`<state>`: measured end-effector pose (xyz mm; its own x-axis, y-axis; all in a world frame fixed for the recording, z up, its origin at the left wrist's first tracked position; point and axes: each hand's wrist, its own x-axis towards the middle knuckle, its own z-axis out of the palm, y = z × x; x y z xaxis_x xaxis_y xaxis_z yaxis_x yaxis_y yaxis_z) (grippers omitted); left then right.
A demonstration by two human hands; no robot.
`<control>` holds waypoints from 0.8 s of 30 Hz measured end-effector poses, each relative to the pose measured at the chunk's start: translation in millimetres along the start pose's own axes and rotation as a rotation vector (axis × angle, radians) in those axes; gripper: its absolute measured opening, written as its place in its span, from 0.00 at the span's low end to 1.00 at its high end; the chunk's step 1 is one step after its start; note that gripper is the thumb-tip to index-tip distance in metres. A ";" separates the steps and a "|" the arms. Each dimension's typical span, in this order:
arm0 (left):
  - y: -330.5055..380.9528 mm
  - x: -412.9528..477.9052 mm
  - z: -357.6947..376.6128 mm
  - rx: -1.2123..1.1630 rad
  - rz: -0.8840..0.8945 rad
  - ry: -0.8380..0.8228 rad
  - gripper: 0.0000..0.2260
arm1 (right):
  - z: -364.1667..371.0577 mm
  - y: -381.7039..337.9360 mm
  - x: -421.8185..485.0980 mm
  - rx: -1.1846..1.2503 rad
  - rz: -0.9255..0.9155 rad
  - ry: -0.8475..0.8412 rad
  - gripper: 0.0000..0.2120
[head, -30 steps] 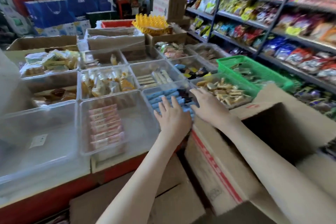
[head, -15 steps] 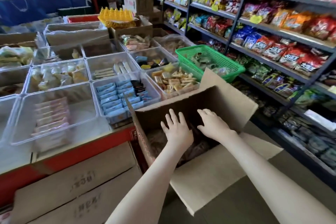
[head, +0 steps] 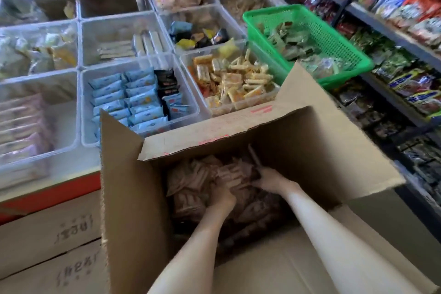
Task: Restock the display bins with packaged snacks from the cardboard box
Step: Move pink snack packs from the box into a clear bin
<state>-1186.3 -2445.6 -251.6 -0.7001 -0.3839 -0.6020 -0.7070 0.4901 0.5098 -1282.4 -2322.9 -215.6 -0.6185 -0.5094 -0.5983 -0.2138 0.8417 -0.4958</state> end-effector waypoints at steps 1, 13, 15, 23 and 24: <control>-0.7 8.9 4.0 -0.061 -0.042 -0.007 0.27 | 5.5 7.9 16.7 0.059 0.022 -0.023 0.32; -33.8 97.5 51.8 -0.762 -0.390 0.030 0.27 | 55.8 48.5 115.0 0.723 0.320 0.080 0.20; -33.6 100.1 52.3 -0.748 -0.384 0.067 0.27 | 51.0 44.5 114.5 0.723 0.344 0.051 0.13; -13.8 86.2 44.6 -1.020 -0.387 0.193 0.27 | 26.0 20.6 86.9 0.763 0.403 0.104 0.17; -9.9 78.5 37.6 -1.058 -0.373 0.194 0.23 | 23.0 20.9 80.4 0.790 0.374 0.167 0.20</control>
<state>-1230.5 -2451.1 -326.9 -0.3672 -0.5267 -0.7666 -0.5389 -0.5513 0.6369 -1319.2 -2350.3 -288.6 -0.6588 -0.1407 -0.7390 0.5702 0.5474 -0.6125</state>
